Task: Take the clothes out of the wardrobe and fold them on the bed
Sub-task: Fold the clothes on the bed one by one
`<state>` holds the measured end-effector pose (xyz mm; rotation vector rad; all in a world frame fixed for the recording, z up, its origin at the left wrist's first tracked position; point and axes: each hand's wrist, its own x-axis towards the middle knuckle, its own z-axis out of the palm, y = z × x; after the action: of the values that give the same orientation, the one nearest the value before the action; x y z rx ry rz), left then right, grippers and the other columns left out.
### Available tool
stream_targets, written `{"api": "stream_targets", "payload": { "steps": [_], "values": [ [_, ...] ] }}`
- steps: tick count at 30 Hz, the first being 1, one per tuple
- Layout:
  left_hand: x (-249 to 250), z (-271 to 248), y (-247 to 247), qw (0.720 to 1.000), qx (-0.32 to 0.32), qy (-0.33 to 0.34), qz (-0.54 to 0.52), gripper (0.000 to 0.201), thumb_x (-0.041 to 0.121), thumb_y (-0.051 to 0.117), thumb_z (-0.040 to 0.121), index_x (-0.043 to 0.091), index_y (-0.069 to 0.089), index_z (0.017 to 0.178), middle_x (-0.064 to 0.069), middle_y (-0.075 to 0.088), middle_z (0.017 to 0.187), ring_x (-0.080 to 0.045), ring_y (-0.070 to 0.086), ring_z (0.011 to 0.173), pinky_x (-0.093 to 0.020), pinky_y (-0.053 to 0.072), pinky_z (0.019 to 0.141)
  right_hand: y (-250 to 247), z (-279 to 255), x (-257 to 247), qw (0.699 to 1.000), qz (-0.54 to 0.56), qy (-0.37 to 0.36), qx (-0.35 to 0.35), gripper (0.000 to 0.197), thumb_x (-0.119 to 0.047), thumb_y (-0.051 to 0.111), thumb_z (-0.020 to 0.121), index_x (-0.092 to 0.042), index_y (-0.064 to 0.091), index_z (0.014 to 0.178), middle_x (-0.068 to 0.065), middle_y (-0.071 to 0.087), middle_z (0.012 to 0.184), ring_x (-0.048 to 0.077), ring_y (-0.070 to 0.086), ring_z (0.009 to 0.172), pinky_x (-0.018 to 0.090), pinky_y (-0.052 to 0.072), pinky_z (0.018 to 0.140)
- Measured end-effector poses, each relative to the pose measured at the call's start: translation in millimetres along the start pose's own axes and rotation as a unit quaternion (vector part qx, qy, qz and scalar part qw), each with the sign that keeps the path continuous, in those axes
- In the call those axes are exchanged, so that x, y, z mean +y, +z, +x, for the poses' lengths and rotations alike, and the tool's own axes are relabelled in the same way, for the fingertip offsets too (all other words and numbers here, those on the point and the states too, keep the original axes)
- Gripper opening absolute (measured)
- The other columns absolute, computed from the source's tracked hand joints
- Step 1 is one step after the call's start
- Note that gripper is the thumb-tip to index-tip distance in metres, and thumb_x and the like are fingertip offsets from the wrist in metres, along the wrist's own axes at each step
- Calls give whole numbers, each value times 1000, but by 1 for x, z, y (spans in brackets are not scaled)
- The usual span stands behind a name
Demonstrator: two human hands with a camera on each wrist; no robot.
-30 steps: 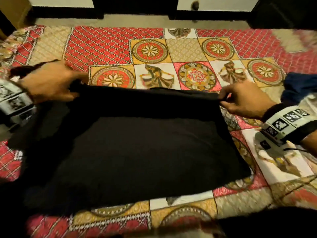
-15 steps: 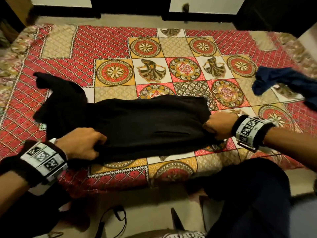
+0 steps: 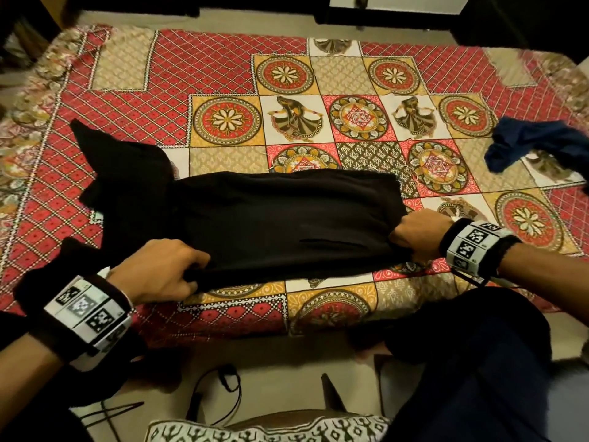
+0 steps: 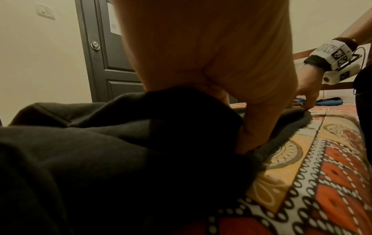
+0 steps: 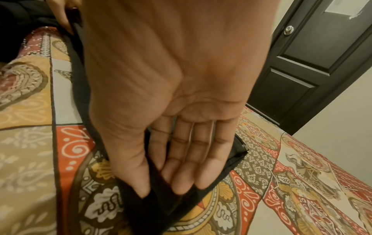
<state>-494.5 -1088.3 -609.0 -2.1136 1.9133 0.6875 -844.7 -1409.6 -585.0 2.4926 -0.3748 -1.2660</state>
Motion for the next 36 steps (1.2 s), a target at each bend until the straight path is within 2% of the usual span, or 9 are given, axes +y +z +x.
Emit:
{"api": "stream_targets", "payload": {
  "steps": [7,11,15,20,23,29,33,35,36],
  "values": [
    [0,-7,16,996,69,40,36,41,73,48,77,36,64,87,17,50,93,-4,47,96,-25,30,93,-30,-15,-10,999,30,3,-45,14,-32,59,90,-28,55,78,-4,48,72,28,71,96,28,44,60],
    [2,-11,11,998,48,49,-2,26,61,54,81,38,56,92,17,54,90,-7,57,92,-26,40,87,-80,-21,-34,982,156,-3,108,15,-42,63,89,-28,68,93,-4,70,91,25,69,88,28,41,66],
    [-2,-16,-4,980,165,62,-95,30,58,53,83,33,65,94,16,62,89,-5,62,88,-30,47,84,-146,9,-87,905,367,-53,210,26,-55,63,90,-31,70,95,-12,72,88,11,68,85,34,56,77],
    [-77,-42,-27,846,410,-121,-318,21,34,56,84,21,72,90,9,72,88,-15,68,84,-37,54,82,-220,83,-173,719,646,-13,256,46,-60,75,85,-26,73,116,-8,76,102,10,70,100,34,56,96],
    [-134,-59,-19,821,332,-288,-364,13,32,62,85,24,72,87,3,73,87,-22,69,89,-42,56,85,-261,107,-230,653,725,30,219,72,-64,78,80,-16,64,132,0,72,113,19,68,112,35,53,101],
    [-157,-59,-16,777,280,-357,-438,27,41,68,88,15,74,92,-8,74,89,-29,69,87,-47,58,87,-289,134,-277,669,665,156,293,42,-44,76,79,-23,75,115,4,75,112,30,66,115,40,55,96],
    [-156,-59,-16,840,178,-340,-385,28,41,70,88,18,71,104,-5,73,97,-23,67,88,-38,56,86,-298,124,-282,622,678,129,371,30,-37,75,84,-21,77,109,2,74,108,19,67,107,32,52,94],
    [-149,-58,-15,884,100,-288,-355,34,37,73,88,18,69,116,-3,71,108,-22,65,99,-36,54,90,-302,118,-280,551,751,81,355,20,-32,76,87,-18,77,102,0,75,102,16,68,100,34,53,97],
    [-146,-58,-14,899,66,-266,-341,35,34,73,88,18,68,119,-2,69,112,-22,64,104,-34,52,93,-306,114,-278,480,812,46,327,14,-28,74,88,-17,75,95,1,75,98,18,69,98,38,54,97]
  ]
}}
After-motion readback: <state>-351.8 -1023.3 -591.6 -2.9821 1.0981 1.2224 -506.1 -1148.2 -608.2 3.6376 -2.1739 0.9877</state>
